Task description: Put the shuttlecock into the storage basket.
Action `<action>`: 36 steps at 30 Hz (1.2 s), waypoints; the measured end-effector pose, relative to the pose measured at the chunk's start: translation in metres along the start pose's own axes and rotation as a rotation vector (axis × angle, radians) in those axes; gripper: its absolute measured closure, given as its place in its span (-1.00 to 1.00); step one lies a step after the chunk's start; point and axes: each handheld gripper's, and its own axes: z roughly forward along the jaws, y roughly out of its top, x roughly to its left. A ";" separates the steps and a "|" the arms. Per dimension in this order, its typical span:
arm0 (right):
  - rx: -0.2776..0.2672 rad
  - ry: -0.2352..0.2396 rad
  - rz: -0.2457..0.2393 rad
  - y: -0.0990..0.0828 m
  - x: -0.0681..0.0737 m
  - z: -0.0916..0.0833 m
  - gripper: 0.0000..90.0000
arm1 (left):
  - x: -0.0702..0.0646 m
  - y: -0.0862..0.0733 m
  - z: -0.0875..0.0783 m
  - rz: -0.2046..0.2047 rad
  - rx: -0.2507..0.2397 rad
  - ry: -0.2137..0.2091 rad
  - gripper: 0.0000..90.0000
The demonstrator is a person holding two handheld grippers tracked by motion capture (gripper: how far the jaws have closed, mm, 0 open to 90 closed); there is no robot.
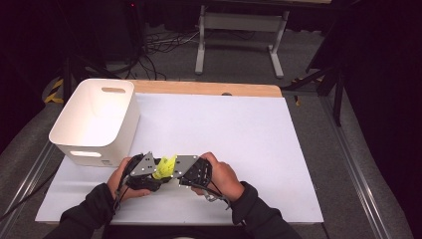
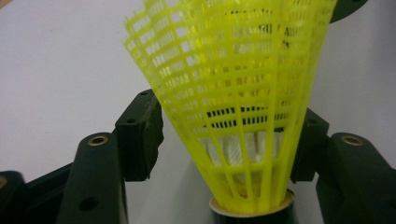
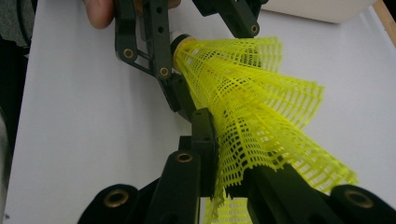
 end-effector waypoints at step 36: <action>0.008 0.048 0.003 0.021 -0.009 -0.001 0.70 | 0.003 0.005 0.007 -0.030 -0.072 -0.030 0.12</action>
